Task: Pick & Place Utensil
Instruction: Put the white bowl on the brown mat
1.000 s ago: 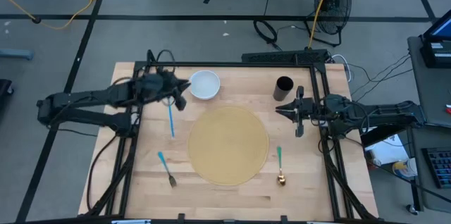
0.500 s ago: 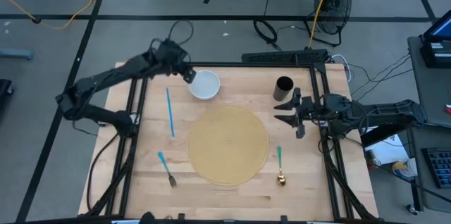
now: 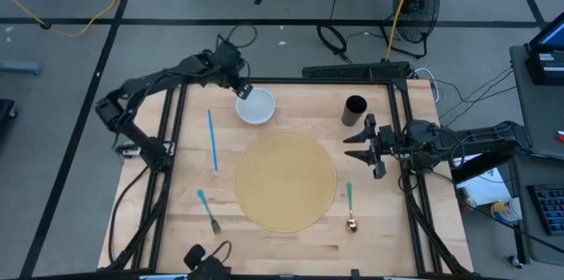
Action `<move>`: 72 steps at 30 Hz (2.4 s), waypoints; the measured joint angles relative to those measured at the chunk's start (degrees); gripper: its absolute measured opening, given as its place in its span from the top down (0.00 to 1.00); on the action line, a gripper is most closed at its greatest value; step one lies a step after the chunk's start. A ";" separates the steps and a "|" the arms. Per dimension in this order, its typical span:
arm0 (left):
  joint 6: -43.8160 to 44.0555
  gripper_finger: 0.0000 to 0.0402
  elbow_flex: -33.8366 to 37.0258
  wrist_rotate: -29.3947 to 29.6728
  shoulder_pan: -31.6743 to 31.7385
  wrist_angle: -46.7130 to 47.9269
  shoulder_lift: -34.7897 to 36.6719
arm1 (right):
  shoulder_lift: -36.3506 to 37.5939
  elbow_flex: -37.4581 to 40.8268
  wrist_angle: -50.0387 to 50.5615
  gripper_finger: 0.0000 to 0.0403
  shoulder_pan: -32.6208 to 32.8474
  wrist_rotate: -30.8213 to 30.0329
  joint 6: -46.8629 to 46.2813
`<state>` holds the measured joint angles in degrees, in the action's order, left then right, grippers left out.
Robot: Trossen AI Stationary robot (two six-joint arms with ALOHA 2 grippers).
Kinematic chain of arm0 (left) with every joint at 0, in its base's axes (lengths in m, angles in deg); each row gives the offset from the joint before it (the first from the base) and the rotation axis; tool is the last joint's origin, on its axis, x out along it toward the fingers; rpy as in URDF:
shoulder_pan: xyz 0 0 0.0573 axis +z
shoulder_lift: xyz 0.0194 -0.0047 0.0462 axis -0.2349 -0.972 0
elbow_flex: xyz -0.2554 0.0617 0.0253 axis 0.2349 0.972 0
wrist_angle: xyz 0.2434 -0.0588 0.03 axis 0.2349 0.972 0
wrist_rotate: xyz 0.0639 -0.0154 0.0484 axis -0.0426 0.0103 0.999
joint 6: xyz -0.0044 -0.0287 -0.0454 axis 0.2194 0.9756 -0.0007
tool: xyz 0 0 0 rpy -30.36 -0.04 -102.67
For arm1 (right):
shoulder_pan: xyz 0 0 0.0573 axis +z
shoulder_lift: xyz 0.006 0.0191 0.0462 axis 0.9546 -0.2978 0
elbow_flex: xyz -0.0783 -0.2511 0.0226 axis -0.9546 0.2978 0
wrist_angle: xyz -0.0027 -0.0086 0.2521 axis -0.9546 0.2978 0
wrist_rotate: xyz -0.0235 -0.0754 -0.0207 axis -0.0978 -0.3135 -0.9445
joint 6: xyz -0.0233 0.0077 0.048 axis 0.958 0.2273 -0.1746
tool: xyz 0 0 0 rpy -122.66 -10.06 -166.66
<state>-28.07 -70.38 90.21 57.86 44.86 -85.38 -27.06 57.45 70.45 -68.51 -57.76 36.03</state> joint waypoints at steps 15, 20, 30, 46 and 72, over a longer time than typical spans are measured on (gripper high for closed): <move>0.42 0.55 0.00 -6.09 2.41 1.96 -6.42 | 0.00 0.00 1.31 0.60 -0.02 -0.26 0.22; 0.41 0.55 0.00 -6.17 2.30 1.87 -7.89 | 0.00 0.00 1.30 0.60 -0.02 -0.28 0.22; -0.22 0.55 0.04 -8.76 1.81 1.88 -11.20 | 0.00 0.00 1.21 0.61 -0.02 -0.28 0.22; 0.41 0.97 0.04 -8.72 1.81 1.98 -11.13 | 0.00 0.00 1.19 0.66 -0.02 -0.30 0.16; -0.13 0.99 0.07 -10.16 1.66 2.86 -3.60 | 0.00 -0.02 0.75 0.68 -0.02 -0.34 0.19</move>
<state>-28.20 -70.31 80.05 59.52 47.72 -88.98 -27.06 57.43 71.19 -68.53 -58.11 36.22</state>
